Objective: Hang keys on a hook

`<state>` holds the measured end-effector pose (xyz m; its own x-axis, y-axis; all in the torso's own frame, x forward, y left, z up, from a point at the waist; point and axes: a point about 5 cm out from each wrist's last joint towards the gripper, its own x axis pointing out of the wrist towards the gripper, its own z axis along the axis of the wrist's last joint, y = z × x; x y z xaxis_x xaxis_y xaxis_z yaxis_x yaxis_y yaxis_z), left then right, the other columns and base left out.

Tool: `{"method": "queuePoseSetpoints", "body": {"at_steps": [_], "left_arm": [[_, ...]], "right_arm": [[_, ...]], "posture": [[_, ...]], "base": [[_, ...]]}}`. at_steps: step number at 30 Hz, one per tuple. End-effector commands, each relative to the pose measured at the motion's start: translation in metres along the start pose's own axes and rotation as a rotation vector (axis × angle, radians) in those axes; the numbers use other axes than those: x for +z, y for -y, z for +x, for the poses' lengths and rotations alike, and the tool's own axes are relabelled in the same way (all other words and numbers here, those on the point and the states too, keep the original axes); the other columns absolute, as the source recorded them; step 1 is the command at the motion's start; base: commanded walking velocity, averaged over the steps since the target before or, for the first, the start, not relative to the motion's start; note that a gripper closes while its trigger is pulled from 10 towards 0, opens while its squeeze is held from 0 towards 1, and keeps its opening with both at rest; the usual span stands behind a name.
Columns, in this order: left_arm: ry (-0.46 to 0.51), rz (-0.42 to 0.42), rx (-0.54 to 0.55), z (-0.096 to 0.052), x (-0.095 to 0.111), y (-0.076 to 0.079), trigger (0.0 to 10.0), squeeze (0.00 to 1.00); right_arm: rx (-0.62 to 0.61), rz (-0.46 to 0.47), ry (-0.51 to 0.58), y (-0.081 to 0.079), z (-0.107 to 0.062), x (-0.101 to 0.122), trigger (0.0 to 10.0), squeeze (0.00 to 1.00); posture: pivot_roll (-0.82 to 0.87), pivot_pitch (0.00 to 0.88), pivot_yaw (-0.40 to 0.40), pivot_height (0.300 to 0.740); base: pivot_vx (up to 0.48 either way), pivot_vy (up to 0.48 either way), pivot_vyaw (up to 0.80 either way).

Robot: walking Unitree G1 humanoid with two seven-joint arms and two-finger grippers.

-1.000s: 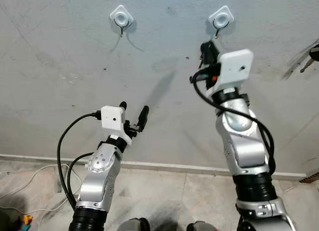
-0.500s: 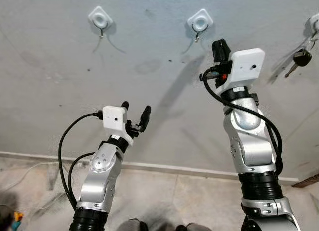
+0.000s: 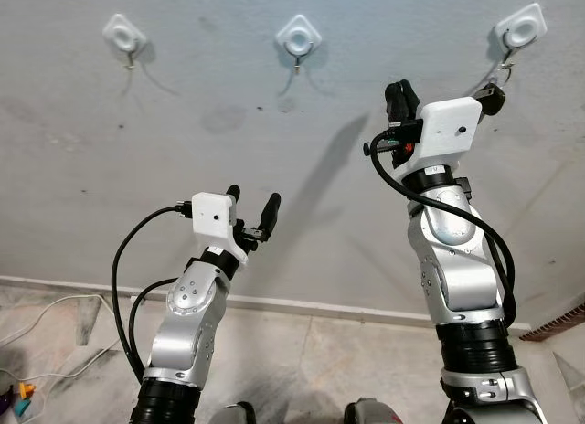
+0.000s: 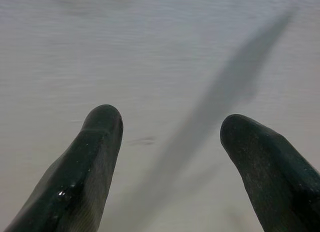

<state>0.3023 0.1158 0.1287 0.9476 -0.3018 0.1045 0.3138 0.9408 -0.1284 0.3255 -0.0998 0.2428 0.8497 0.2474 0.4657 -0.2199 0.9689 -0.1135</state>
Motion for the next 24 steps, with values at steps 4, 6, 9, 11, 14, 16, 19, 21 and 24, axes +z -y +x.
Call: {"method": "queuePoseSetpoints", "body": {"at_steps": [4,6,9,11,14,16,19,21,24], "left_arm": [[-0.008,0.01,0.007,-0.004,0.001,-0.004,10.0,0.0],[-0.009,0.011,0.008,-0.005,0.001,-0.004,10.0,0.0],[-0.01,0.011,0.008,-0.005,0.001,-0.004,10.0,0.0],[-0.011,0.012,0.009,-0.005,0.001,-0.005,10.0,0.0],[-0.011,0.013,0.01,-0.005,0.002,-0.006,10.0,0.0],[-0.011,0.013,0.01,-0.005,0.002,-0.006,10.0,0.0],[-0.01,0.013,0.01,-0.005,0.002,-0.006,10.0,0.0],[-0.01,0.013,0.007,-0.004,0.003,-0.005,10.0,0.0],[-0.01,0.014,0.004,-0.004,0.003,-0.005,10.0,0.0]], "right_arm": [[0.155,0.068,0.014,-0.021,0.003,0.007,10.0,0.0],[0.219,0.093,0.012,-0.029,0.004,0.009,10.0,0.0],[0.254,0.105,0.017,-0.033,0.005,0.011,10.0,0.0],[0.295,0.139,0.019,-0.037,0.006,0.013,10.0,0.0],[0.336,0.196,0.028,-0.04,0.008,0.017,10.0,0.0],[0.336,0.204,0.033,-0.04,0.009,0.018,10.0,0.0],[0.346,0.225,0.048,-0.04,0.011,0.022,10.0,0.0],[0.335,0.22,0.066,-0.037,0.017,0.024,10.0,0.0],[0.307,0.209,0.09,-0.033,0.023,0.028,10.0,0.0]], "posture": [[-0.02,0.199,0.097,0.74],[-0.02,0.201,0.098,0.74],[-0.02,0.201,0.098,0.74],[-0.01,0.2,0.099,0.74],[-0.01,0.199,0.1,0.74],[-0.01,0.199,0.1,0.74],[-0.01,0.197,0.103,0.74],[-0.01,0.196,0.103,0.74],[-0.01,0.195,0.104,0.74]], "base": [[0.0,0.0,0.0],[0.0,0.0,0.0],[0.0,0.0,0.0],[0.0,0.0,0.0],[0.0,0.0,0.0],[0.0,0.0,0.0],[0.0,0.0,0.0],[0.0,0.0,0.0],[0.0,0.0,0.0]]}}
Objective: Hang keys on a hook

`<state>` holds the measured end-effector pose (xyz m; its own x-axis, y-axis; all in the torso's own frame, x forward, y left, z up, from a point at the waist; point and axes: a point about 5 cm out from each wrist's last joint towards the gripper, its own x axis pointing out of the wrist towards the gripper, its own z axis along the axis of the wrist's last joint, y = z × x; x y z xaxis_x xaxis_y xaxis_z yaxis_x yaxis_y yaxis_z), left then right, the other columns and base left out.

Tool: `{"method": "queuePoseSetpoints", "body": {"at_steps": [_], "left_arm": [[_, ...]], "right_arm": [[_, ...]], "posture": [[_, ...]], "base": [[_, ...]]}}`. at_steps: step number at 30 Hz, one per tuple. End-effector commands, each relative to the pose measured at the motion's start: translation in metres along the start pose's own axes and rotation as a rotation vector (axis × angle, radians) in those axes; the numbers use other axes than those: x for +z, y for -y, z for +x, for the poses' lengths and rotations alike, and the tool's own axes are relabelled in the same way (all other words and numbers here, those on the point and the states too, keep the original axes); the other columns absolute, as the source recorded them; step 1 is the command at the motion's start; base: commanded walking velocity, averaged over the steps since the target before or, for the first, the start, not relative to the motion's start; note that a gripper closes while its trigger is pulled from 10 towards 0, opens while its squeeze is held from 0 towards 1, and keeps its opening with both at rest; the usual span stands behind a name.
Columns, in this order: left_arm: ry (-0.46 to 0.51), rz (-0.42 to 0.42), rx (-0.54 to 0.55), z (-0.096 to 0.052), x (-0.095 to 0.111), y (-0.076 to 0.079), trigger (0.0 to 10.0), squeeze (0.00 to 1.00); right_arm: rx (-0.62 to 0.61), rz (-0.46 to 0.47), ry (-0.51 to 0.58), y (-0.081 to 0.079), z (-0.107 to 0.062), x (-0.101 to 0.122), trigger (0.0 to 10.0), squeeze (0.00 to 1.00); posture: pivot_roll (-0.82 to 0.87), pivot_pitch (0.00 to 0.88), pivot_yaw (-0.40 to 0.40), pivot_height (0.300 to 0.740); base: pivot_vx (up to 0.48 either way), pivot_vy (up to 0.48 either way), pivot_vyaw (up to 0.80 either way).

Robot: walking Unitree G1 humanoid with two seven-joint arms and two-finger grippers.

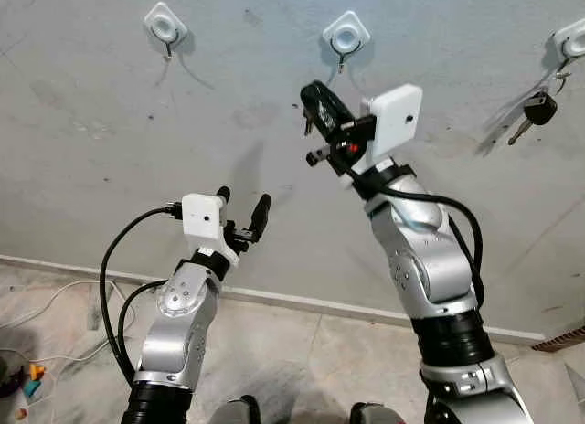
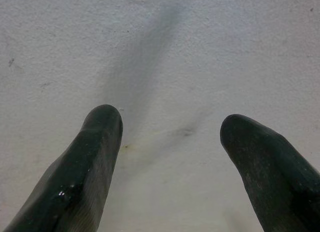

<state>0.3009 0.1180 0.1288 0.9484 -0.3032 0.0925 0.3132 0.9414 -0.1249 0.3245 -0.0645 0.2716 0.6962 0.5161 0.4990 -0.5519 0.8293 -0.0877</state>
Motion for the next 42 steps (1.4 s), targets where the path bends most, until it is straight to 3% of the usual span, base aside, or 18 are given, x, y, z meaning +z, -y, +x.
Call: {"method": "queuePoseSetpoints", "body": {"at_steps": [1,12,42], "left_arm": [[0.003,0.011,0.004,-0.001,0.003,-0.004,10.0,0.0],[0.003,0.02,0.007,-0.002,0.005,-0.007,10.0,0.0],[-0.001,0.025,-0.001,0.0,0.005,-0.006,10.0,0.0]], "right_arm": [[-0.003,0.005,0.025,0.0,0.004,0.003,10.0,0.0],[-0.152,0.013,0.042,0.023,0.012,0.002,10.0,0.0],[-0.208,0.109,-0.11,0.016,-0.004,-0.043,10.0,0.0]], "posture": [[-0.01,0.194,0.106,0.74],[0.01,0.186,0.109,0.74],[0.01,0.178,0.117,0.74]], "base": [[0.0,0.0,0.0],[0.0,0.0,0.0],[0.0,0.0,0.0]]}}
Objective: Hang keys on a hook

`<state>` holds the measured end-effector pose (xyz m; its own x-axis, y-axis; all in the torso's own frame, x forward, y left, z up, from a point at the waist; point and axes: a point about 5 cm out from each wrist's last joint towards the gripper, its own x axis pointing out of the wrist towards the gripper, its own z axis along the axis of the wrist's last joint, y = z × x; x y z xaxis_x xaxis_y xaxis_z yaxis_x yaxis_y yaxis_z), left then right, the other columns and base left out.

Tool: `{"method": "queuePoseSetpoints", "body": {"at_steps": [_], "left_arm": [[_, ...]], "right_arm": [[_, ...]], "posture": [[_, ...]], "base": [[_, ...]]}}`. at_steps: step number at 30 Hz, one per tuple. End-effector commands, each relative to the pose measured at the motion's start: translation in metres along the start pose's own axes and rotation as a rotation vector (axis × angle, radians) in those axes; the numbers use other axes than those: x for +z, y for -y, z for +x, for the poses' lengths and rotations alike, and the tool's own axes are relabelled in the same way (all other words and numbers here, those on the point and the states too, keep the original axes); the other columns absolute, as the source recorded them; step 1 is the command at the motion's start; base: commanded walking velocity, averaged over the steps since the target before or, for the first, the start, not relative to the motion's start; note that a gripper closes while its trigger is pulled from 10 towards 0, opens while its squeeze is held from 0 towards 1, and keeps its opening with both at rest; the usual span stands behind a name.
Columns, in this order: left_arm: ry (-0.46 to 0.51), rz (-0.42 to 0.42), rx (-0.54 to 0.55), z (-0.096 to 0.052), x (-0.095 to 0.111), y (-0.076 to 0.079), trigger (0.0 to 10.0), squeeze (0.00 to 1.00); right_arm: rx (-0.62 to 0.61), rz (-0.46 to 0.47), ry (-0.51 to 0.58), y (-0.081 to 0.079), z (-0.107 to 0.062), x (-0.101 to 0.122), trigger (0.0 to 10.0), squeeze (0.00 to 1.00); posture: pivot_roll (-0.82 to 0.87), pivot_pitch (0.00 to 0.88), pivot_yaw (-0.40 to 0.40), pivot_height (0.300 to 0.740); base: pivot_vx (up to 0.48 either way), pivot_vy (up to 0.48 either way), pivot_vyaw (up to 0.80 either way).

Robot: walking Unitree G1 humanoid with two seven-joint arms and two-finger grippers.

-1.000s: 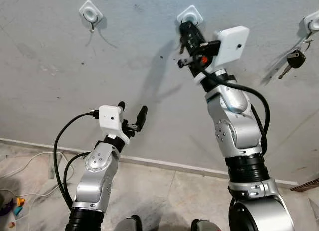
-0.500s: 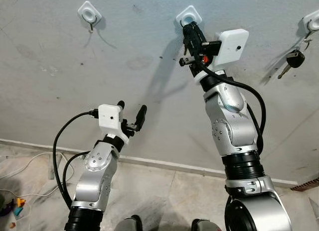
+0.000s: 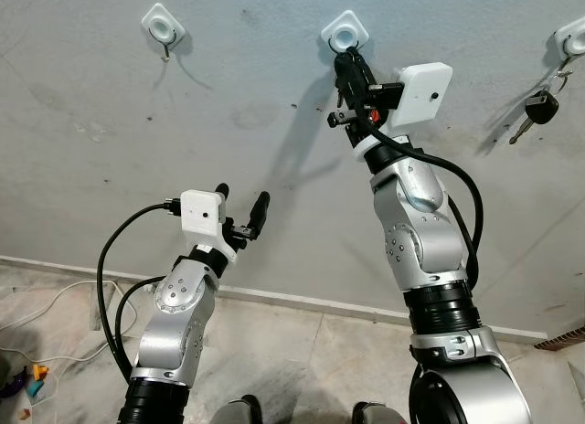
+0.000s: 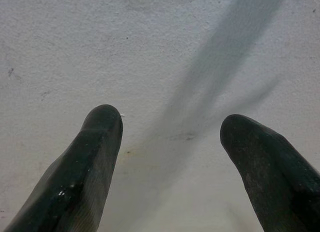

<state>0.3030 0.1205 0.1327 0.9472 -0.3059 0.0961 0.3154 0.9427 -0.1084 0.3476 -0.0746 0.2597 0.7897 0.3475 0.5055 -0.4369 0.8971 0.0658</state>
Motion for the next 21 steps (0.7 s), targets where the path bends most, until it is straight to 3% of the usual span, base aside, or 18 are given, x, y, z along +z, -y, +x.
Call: {"method": "queuePoseSetpoints", "body": {"at_steps": [1,12,21], "left_arm": [[-0.005,0.008,0.003,-0.001,0.001,-0.003,10.0,0.0],[-0.007,0.001,0.002,-0.001,-0.001,0.0,10.0,0.0],[-0.008,-0.005,0.003,0.0,-0.001,0.001,10.0,0.0]], "right_arm": [[-0.022,0.035,-0.122,-0.001,-0.011,-0.026,10.0,0.0],[-0.063,0.048,-0.205,0.0,-0.021,-0.04,10.0,0.0],[-0.103,0.137,-0.243,-0.001,-0.029,-0.047,10.0,0.0]], "posture": [[0.01,0.179,0.117,0.74],[0.0,0.181,0.112,0.74],[-0.01,0.183,0.107,0.74]], "base": [[0.0,0.0,0.0],[0.0,0.0,0.0],[0.0,0.0,0.0]]}}
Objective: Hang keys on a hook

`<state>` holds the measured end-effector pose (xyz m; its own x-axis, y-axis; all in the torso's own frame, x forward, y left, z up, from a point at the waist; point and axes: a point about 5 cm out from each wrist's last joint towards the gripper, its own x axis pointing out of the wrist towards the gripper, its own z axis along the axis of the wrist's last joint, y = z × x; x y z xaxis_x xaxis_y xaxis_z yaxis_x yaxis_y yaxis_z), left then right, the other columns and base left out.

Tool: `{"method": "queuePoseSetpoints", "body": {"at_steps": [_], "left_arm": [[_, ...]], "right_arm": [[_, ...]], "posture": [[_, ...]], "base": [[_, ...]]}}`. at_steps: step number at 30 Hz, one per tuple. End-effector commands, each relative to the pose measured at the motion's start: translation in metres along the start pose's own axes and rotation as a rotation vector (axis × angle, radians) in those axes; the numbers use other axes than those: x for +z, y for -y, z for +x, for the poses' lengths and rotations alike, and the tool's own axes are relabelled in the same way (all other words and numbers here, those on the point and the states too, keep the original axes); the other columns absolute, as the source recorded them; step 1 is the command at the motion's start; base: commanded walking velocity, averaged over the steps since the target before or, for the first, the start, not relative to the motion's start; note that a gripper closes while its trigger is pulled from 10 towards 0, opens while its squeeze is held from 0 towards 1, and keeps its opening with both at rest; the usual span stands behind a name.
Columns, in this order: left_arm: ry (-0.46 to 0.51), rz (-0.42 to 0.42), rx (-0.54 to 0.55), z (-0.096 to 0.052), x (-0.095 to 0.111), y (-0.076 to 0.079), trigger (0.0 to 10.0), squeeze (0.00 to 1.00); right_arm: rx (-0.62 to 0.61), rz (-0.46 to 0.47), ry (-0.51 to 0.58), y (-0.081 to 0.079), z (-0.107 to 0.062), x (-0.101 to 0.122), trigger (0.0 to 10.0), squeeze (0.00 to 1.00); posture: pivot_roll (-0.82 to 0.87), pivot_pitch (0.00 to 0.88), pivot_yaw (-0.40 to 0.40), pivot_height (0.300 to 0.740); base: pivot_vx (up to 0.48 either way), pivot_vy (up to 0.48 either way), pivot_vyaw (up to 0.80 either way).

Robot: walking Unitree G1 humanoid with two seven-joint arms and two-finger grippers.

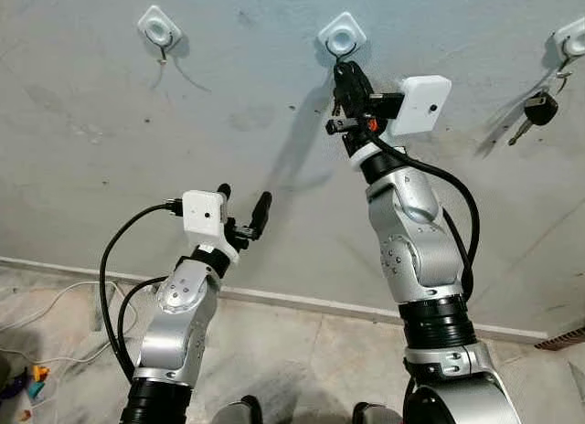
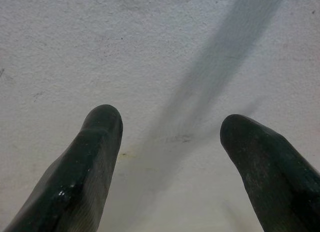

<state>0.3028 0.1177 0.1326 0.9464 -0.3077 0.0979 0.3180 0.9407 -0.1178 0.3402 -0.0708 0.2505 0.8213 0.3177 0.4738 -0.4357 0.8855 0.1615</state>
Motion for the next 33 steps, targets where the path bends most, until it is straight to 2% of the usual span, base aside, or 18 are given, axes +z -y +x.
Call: {"method": "queuePoseSetpoints", "body": {"at_steps": [1,18,27,31,33], "left_arm": [[-0.01,0.004,0.005,-0.001,-0.001,-0.001,10.0,0.0],[-0.012,-0.002,0.011,-0.002,-0.002,-0.002,10.0,0.0],[-0.011,-0.005,0.004,-0.001,-0.002,0.0,10.0,0.0],[-0.01,-0.005,0.004,-0.001,-0.002,0.0,10.0,0.0],[-0.009,-0.006,0.006,-0.002,-0.002,0.0,10.0,0.0]], "right_arm": [[-0.072,0.059,-0.222,0.009,-0.019,-0.042,10.0,0.0],[-0.127,0.167,-0.325,0.005,-0.034,-0.061,10.0,0.0],[-0.14,0.203,-0.354,0.005,-0.037,-0.065,10.0,0.0],[-0.137,0.172,-0.359,0.006,-0.037,-0.065,10.0,0.0],[-0.102,0.073,-0.325,0.003,-0.034,-0.059,10.0,0.0]], "posture": [[-0.01,0.183,0.106,0.74],[-0.01,0.187,0.103,0.74],[-0.02,0.186,0.104,0.74],[-0.01,0.187,0.103,0.74],[-0.01,0.197,0.099,0.74]], "base": [[0.0,0.0,0.0],[0.0,0.0,0.0],[0.0,0.0,0.0],[0.0,0.0,0.0],[0.0,0.0,0.0]]}}
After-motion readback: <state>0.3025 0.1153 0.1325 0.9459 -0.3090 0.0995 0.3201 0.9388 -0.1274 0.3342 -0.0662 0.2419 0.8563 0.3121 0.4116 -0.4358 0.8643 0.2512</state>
